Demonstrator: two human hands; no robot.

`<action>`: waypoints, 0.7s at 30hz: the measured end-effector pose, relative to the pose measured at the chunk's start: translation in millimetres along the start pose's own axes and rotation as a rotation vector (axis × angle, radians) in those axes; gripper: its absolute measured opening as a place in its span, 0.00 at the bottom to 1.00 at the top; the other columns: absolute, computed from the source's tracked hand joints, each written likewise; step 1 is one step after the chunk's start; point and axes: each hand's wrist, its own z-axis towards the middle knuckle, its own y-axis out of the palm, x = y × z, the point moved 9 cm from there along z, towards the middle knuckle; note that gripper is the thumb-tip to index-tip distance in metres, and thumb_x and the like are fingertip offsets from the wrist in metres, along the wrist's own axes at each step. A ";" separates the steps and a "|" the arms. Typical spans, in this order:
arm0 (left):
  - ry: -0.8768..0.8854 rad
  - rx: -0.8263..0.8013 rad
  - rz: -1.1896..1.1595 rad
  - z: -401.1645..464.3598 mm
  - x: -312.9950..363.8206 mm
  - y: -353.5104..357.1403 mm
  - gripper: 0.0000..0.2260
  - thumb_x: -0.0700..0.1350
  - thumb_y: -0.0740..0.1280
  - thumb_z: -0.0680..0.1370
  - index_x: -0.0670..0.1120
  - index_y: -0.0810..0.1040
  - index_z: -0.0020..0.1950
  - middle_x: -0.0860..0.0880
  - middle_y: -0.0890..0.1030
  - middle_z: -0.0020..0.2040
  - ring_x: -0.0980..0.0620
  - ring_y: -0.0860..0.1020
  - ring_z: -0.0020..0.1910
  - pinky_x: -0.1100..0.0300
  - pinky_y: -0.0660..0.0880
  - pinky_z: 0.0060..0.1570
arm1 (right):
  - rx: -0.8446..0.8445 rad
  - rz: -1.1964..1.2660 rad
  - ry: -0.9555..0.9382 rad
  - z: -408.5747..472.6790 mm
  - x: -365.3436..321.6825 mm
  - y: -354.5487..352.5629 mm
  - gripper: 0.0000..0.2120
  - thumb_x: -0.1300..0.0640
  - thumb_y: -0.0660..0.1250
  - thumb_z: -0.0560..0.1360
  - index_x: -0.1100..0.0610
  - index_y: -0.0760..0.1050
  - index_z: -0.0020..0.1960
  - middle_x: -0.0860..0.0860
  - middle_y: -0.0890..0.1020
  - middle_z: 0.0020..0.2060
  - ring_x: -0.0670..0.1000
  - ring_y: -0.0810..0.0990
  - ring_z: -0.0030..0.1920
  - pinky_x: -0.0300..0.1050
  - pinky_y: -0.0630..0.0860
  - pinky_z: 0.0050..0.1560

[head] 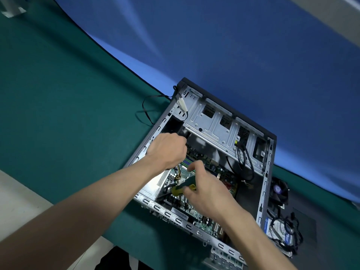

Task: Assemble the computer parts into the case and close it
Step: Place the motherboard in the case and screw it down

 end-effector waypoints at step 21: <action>-0.027 -0.018 0.006 0.0 -1.3 0.0 0.15 0.43 0.55 0.77 0.49 0.60 0.29 0.51 0.65 0.27 0.50 0.65 0.26 0.56 0.61 0.33 | 0.163 0.039 0.159 -8.1 5.3 -2.2 0.15 0.41 0.56 0.79 0.53 0.66 0.53 0.53 0.80 0.45 0.57 0.78 0.45 0.48 0.68 0.41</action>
